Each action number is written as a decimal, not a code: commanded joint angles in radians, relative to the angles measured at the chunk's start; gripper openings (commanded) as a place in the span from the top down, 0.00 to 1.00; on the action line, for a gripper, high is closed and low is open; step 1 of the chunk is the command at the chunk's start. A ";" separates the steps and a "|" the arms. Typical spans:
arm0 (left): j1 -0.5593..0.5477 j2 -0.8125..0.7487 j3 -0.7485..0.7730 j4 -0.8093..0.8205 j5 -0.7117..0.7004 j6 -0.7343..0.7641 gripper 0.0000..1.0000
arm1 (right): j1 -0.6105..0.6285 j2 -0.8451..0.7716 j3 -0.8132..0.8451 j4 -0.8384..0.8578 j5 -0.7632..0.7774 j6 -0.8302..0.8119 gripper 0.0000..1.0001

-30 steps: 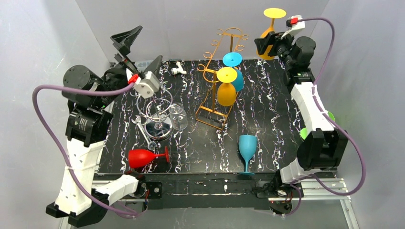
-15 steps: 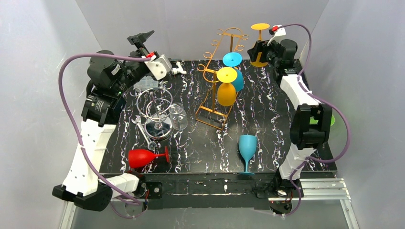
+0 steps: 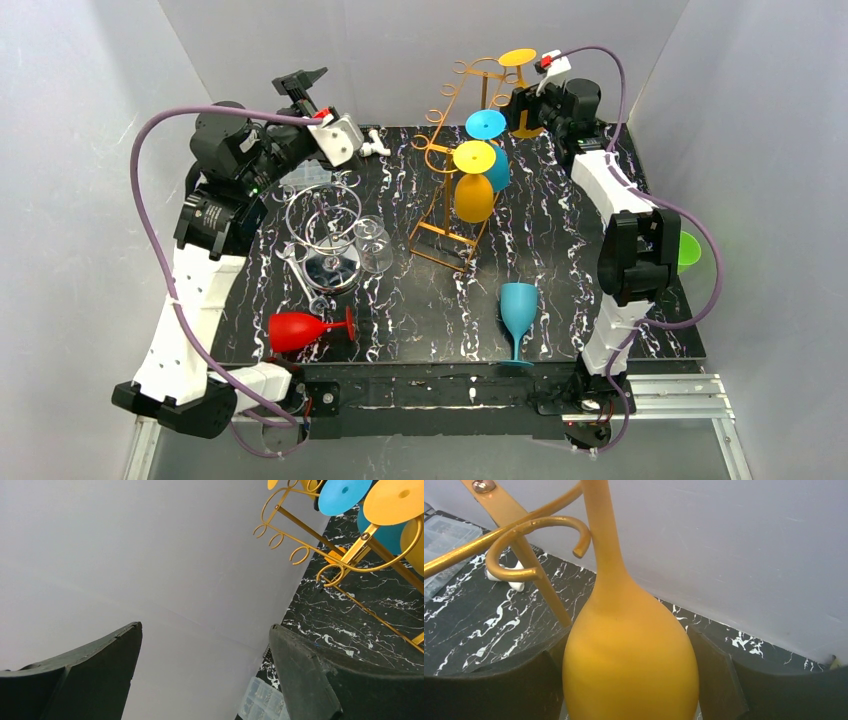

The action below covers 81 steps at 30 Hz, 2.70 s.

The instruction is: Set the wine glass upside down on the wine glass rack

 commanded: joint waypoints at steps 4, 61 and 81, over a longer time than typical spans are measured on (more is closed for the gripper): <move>-0.001 -0.035 0.015 0.001 -0.001 0.021 0.02 | -0.003 -0.035 -0.004 0.052 0.019 -0.053 0.41; -0.002 -0.048 -0.007 -0.011 0.036 0.089 0.02 | 0.014 0.012 -0.049 0.114 -0.169 -0.098 0.33; -0.001 -0.057 0.003 -0.012 0.052 0.081 0.02 | -0.001 -0.047 -0.100 0.141 -0.071 -0.092 0.01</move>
